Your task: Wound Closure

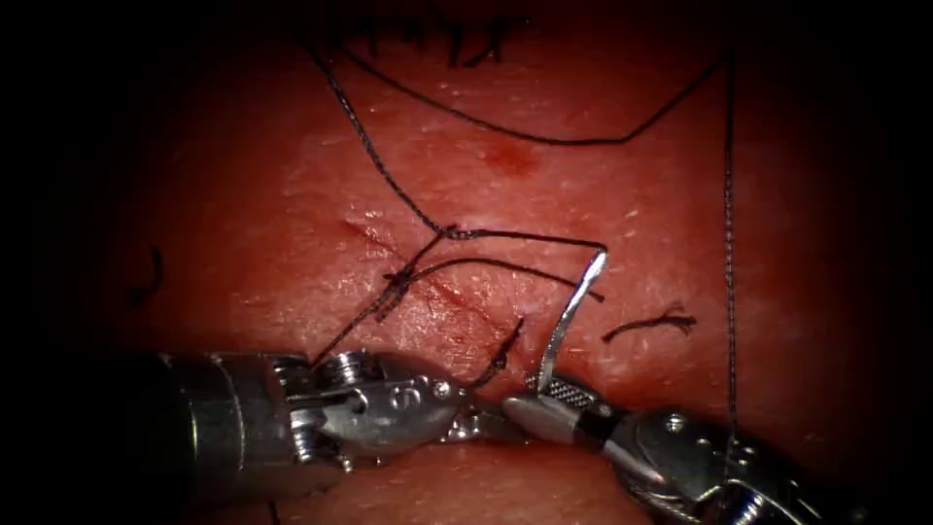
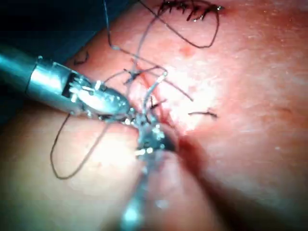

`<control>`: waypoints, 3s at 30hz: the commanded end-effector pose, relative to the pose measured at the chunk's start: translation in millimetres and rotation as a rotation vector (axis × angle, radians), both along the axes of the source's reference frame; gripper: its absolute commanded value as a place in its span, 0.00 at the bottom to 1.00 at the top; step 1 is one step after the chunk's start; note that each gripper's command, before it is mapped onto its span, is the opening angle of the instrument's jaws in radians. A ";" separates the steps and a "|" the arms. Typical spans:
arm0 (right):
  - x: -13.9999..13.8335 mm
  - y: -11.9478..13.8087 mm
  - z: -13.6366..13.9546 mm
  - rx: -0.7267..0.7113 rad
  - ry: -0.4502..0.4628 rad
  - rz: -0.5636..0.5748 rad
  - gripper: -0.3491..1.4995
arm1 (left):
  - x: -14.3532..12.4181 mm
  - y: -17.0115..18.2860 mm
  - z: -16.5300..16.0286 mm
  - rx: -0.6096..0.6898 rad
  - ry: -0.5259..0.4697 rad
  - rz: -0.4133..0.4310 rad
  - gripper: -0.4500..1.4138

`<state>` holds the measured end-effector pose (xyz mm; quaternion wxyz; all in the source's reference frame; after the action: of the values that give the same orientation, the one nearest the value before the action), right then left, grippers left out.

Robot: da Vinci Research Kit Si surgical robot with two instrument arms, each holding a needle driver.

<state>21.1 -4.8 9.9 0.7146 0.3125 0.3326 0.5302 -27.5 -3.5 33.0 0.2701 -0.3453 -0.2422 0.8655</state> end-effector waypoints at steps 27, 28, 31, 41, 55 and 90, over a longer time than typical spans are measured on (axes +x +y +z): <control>-2.5 6.4 -2.6 -0.391 0.105 0.131 0.99 | -0.6 -0.3 0.2 0.002 -0.001 -0.002 0.00; -2.9 6.6 -2.9 -0.398 0.106 0.136 0.99 | -0.6 -0.3 0.1 0.002 -0.001 -0.002 0.00; -4.7 7.3 -4.0 -0.415 0.124 0.168 0.99 | -0.7 0.0 -0.1 0.008 -0.001 -0.008 0.00; -10.6 8.6 -4.7 -0.445 0.092 0.221 0.99 | -1.9 2.7 -3.6 -0.033 -0.062 -0.134 0.27; -10.0 7.4 -1.7 -0.474 0.077 0.198 0.98 | -1.9 5.2 -4.9 -0.071 -0.071 -0.293 0.48; -9.6 9.1 -4.2 -0.937 -0.007 -0.155 0.92 | -2.1 8.5 -7.1 -0.155 -0.181 -0.347 0.46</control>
<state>10.8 4.8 5.2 0.8178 -0.0235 0.5082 0.2690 -29.0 5.1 25.4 0.3657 -0.4778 -0.1345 0.7873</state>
